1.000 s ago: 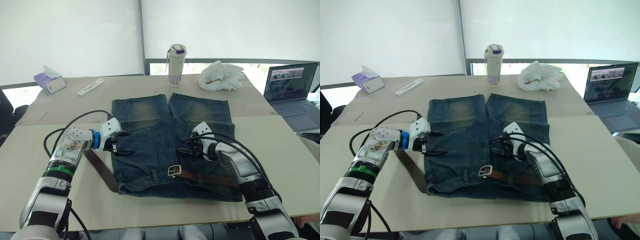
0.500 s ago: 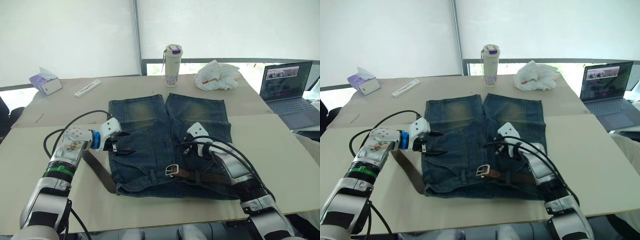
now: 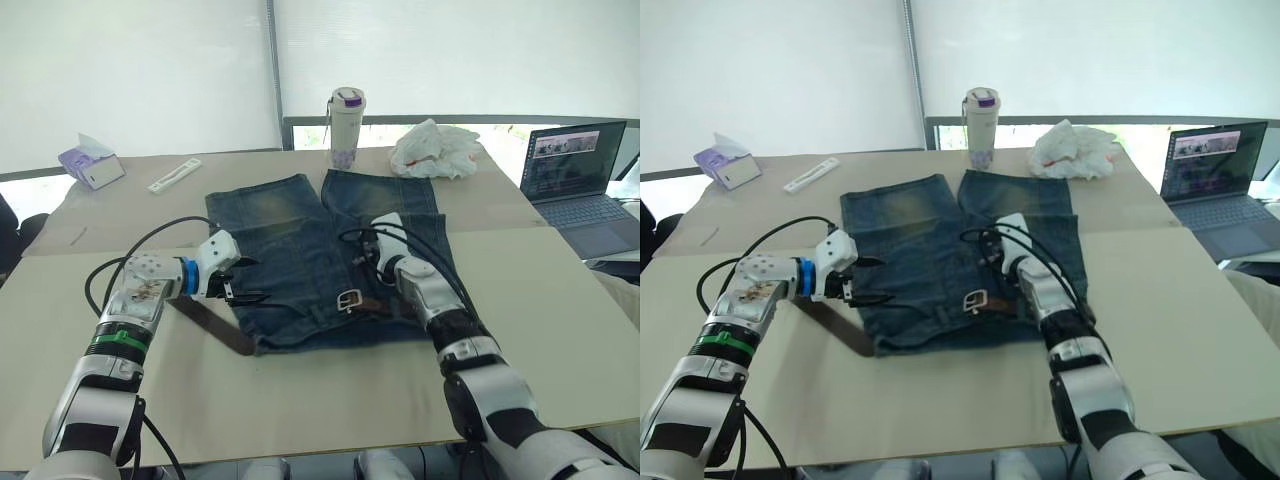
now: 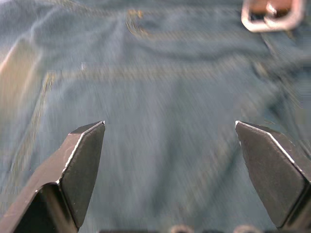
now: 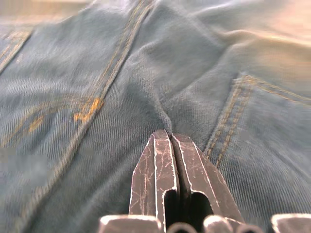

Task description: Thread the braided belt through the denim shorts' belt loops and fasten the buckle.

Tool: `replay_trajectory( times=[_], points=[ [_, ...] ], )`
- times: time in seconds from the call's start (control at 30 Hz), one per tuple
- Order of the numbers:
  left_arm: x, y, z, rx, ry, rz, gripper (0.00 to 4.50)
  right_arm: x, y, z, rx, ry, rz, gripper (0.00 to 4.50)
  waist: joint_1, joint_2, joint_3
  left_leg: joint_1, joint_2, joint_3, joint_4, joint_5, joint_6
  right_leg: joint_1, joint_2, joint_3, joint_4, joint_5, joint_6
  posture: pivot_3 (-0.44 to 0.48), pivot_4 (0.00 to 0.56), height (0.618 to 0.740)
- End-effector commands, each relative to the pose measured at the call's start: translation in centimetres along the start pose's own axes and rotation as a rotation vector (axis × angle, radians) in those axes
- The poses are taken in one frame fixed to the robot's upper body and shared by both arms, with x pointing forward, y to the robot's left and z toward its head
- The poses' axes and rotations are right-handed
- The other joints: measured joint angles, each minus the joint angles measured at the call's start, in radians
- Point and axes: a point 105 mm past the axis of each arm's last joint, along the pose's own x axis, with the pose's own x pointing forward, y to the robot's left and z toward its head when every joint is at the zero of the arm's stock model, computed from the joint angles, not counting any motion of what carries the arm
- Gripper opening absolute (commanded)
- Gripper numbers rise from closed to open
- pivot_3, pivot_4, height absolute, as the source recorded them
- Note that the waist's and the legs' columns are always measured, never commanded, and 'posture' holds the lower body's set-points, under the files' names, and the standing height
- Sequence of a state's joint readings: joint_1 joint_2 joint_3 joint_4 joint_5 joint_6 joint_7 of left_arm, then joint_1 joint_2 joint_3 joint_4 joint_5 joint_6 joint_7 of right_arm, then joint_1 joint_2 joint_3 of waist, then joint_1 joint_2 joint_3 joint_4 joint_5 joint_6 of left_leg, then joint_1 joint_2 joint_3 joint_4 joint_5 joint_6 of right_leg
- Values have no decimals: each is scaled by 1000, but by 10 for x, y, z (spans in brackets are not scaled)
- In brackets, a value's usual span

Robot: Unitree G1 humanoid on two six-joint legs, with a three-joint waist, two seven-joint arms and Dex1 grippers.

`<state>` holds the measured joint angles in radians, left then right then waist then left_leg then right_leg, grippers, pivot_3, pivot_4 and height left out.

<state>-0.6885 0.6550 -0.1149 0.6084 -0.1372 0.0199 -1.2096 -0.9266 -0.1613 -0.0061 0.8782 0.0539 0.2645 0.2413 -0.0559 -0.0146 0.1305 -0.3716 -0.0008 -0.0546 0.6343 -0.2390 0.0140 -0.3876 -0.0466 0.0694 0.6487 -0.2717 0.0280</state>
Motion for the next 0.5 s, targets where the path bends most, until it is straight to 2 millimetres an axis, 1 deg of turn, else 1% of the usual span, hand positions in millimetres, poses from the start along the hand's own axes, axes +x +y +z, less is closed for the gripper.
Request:
replay_trajectory(
  times=[0.03,0.17,0.2,0.3,0.33,0.47,0.5],
  points=[
    [-10,11,11,42,-24,47,4500,4,-11,20,44,-78,-74,61,0,0,0,0,0,0,-1,0,0,0,0,0,0,0,0,0,150,740],
    [-12,11,12,34,-41,56,4500,7,-4,23,85,-97,-46,61,-5,0,0,0,0,0,-1,0,0,0,0,0,1,0,0,0,150,740],
    [-12,10,14,26,-56,60,4500,7,0,27,94,-126,-10,61,-7,0,0,0,0,0,-2,0,0,0,0,0,1,0,0,0,150,740],
    [-15,9,18,-4,-113,72,4500,-3,18,42,100,-232,188,909,-13,0,0,0,0,0,-2,0,0,0,0,0,1,0,0,0,150,740],
    [-17,8,17,-13,-119,76,4500,-8,19,45,98,-242,228,1227,-14,0,0,0,1,0,-3,0,0,0,1,0,1,0,0,0,150,740],
    [-25,6,14,-49,-144,117,4500,-40,6,58,47,-289,338,2675,-12,1,0,0,2,0,-3,0,0,0,1,0,2,0,0,0,150,740],
    [-29,4,14,-65,-167,131,4500,-54,-6,57,-11,-283,367,3000,-10,1,0,-1,2,-1,-3,0,0,0,0,0,1,0,0,0,150,740]
  ],
)
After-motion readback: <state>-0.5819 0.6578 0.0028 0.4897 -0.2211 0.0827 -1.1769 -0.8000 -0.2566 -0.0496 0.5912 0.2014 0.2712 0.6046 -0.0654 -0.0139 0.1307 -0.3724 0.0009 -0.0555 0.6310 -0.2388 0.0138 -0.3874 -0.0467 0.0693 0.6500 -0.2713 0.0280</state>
